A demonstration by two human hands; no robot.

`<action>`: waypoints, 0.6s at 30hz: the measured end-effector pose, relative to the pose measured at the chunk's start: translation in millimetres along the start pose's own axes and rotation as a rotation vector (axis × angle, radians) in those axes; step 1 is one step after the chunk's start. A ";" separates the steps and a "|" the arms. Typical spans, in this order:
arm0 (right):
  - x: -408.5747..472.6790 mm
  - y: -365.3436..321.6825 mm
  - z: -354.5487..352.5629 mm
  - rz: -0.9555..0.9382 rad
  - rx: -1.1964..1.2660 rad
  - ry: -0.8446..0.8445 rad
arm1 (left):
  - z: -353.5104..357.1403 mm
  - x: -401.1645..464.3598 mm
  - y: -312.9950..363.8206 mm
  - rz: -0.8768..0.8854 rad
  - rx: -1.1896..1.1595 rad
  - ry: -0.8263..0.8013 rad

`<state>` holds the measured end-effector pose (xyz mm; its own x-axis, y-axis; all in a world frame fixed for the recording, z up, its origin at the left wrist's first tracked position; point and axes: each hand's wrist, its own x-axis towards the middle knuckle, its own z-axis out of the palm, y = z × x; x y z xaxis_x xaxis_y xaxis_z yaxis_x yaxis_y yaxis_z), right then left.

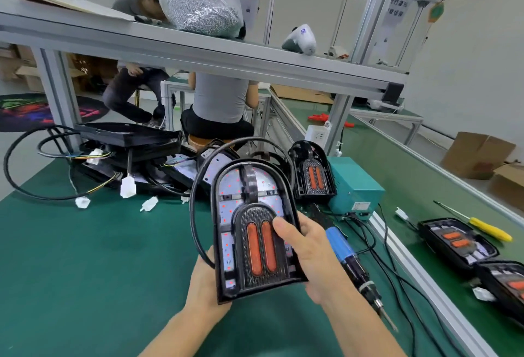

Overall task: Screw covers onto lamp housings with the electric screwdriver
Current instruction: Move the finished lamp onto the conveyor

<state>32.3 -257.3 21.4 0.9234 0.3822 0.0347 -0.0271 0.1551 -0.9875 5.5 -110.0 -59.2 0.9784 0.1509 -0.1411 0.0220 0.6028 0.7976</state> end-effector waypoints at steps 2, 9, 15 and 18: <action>-2.9 8.5 2.0 0.022 0.002 0.020 | 5.1 -8.0 6.8 -0.053 -0.120 -0.079; -0.2 16.3 6.6 -0.047 -0.029 0.062 | -23.7 -13.5 35.3 0.167 0.354 0.001; -1.0 14.9 12.6 -0.104 -0.084 0.064 | -25.8 -20.2 53.2 0.118 -0.006 -0.155; -2.1 16.6 17.6 -0.063 -0.063 0.065 | -14.0 -30.6 55.3 0.199 0.101 -0.219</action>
<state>23.2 -239.5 7.6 0.9454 0.3136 0.0890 0.0541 0.1184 -0.9915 -26.1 -70.3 -19.0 0.9863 0.0792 0.1448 -0.1650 0.4955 0.8528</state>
